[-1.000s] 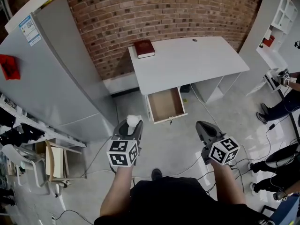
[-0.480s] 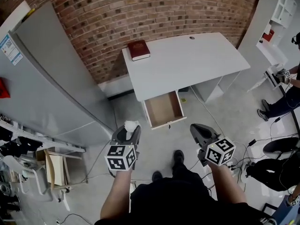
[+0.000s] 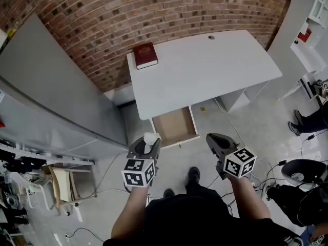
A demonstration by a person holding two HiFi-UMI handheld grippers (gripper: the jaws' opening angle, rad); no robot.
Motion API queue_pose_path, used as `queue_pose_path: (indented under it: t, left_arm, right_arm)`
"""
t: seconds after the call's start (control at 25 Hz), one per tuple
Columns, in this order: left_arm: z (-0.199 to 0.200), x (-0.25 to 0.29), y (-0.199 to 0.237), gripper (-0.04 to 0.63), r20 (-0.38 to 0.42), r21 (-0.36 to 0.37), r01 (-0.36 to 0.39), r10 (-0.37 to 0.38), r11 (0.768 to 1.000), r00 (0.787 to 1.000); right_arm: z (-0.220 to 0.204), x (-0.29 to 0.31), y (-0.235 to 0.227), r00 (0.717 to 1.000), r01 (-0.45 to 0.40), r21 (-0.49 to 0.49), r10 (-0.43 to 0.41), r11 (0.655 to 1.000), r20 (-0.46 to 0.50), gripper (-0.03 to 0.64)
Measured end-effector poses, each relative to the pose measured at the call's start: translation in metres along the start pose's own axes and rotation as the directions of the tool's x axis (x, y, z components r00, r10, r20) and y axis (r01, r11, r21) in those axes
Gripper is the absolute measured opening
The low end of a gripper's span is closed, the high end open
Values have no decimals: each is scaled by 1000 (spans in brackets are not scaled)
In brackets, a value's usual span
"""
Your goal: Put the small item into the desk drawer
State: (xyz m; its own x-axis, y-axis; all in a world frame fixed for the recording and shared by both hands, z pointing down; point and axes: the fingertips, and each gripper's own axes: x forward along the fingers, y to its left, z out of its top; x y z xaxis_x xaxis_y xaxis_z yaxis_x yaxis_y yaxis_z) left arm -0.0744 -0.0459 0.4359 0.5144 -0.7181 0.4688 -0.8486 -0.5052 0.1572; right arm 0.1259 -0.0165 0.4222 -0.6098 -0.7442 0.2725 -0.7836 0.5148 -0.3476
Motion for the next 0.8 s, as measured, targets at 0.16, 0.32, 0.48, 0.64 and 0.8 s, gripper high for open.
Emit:
queue_pose_path:
  t: [0.16, 0.32, 0.48, 0.64, 0.8]
  left_arm:
    - [7, 25, -13, 190, -11, 3, -11, 11, 1000, 1000]
    - [1, 35, -13, 190, -26, -23, -38, 38, 999, 999]
    - [-7, 42, -7, 190, -50, -48, -48, 45, 998, 998]
    - [-9, 48, 6, 190, -52, -62, -52, 48, 997, 997]
    - [-11, 51, 25, 190, -55, -91, -43, 38, 995, 998]
  right_arm:
    - [8, 6, -31, 1000, -27, -4, 27, 1000, -10, 12]
    - [4, 15, -39, 998, -59, 10, 59, 998, -28, 12]
    - [-5, 22, -39, 995, -76, 25, 78, 997, -62, 12]
    - [-9, 32, -43, 994, -62, 37, 65, 997, -90, 12]
    - [-1, 52, -32, 993, -67, 24, 69, 997, -100, 12]
